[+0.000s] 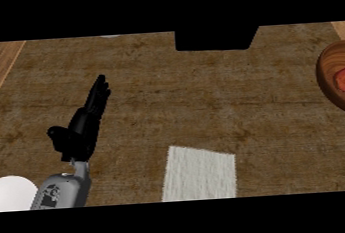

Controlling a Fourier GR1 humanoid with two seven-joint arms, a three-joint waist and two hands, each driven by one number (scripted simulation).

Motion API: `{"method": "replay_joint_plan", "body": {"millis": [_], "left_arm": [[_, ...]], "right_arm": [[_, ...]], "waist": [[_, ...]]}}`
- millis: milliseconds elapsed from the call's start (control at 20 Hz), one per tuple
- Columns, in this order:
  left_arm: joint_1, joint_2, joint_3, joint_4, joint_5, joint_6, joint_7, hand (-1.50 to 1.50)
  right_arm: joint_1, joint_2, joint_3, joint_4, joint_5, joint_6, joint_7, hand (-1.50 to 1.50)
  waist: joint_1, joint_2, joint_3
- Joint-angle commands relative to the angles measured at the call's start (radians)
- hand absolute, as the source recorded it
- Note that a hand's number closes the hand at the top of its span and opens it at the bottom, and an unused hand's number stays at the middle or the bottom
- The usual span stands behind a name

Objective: Pick the pear from the placemat and place it in the bowl

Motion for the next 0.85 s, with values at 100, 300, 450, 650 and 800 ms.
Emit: {"method": "replay_joint_plan", "body": {"millis": [100,300,450,650,800], "left_arm": [[0.007,-0.008,0.004,0.007,0.003,0.003,-0.014,0.0],[0.02,0.019,0.017,-0.006,0.01,-0.018,-0.017,0.0],[0.026,-0.011,-0.001,-0.002,-0.01,0.013,-0.025,0.0],[0.028,0.009,0.024,0.017,0.009,-0.009,-0.047,0.0],[0.004,-0.005,0.01,0.014,0.001,0.0,-0.02,0.0]], "right_arm": [[0.011,-0.032,-0.045,0.037,-0.065,0.299,-0.044,-1.5],[0.041,-0.045,-0.046,0.019,-0.078,0.347,-0.02,-1.5],[0.071,-0.06,-0.059,-0.008,-0.105,0.406,-0.029,-1.5],[0.106,-0.063,-0.048,-0.049,-0.106,0.408,-0.025,-1.5],[0.132,-0.067,-0.045,-0.073,-0.116,0.416,-0.019,-1.5]], "waist": [[-0.003,0.005,0.003],[0.001,0.005,0.004],[-0.02,0.001,0.006],[-0.016,0.005,0.006],[-0.024,0.005,0.008]]}}
